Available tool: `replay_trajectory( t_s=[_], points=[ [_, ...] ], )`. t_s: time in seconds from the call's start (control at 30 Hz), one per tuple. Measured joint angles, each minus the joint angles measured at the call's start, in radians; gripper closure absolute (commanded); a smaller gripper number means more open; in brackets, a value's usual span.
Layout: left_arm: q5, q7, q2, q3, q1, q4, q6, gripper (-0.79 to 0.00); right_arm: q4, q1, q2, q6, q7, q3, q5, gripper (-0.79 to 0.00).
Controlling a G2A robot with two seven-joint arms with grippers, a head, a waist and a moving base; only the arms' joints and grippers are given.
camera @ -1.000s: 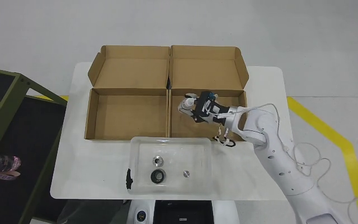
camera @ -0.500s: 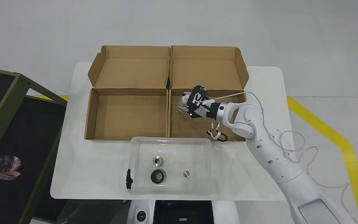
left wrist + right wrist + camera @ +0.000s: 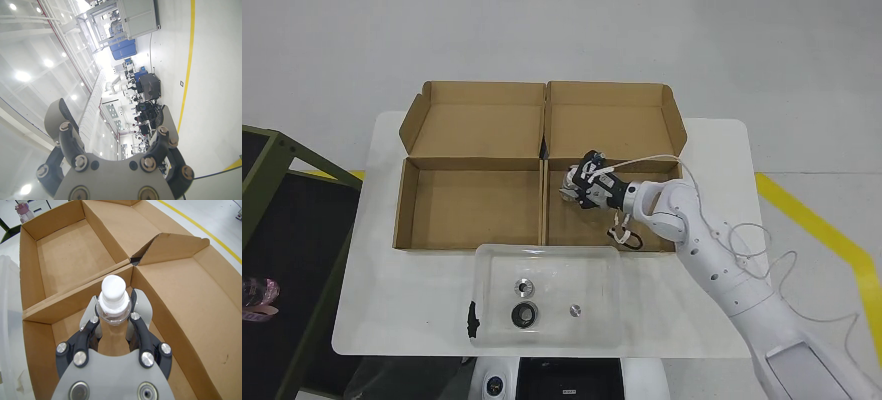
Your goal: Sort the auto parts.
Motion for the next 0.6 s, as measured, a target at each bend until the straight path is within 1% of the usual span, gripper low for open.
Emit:
replay_trajectory(
  t_s=[0.03, 0.1, 0.13, 0.17, 0.33, 0.43, 0.6],
  points=[
    [0.000, 0.000, 0.000, 0.000, 0.000, 0.000, 0.000, -0.785, 0.006, 0.002, -0.001, 0.001, -0.003, -0.002, 0.000, -0.443],
    [0.000, 0.000, 0.000, 0.000, 0.000, 0.000, 0.000, -0.785, 0.017, 0.004, -0.004, 0.002, -0.009, -0.005, -0.002, -0.674],
    [0.000, 0.000, 0.000, 0.000, 0.000, 0.000, 0.000, -0.785, 0.020, 0.005, -0.005, 0.002, -0.012, -0.006, -0.002, -0.751],
    [0.000, 0.000, 0.000, 0.000, 0.000, 0.000, 0.000, -0.785, 0.022, 0.005, -0.006, 0.003, -0.013, -0.006, -0.003, -0.785],
    [0.000, 0.000, 0.000, 0.000, 0.000, 0.000, 0.000, -0.785, -0.014, -0.006, -0.003, -0.001, -0.012, 0.009, -0.009, -0.785],
    [0.000, 0.000, 0.000, 0.000, 0.000, 0.000, 0.000, -0.785, -0.065, -0.025, 0.005, -0.004, -0.001, 0.032, -0.018, -0.785],
    [0.000, 0.000, 0.000, 0.000, 0.000, 0.000, 0.000, -0.785, -0.192, -0.079, 0.026, -0.013, 0.033, 0.088, -0.046, -0.785]
  ],
)
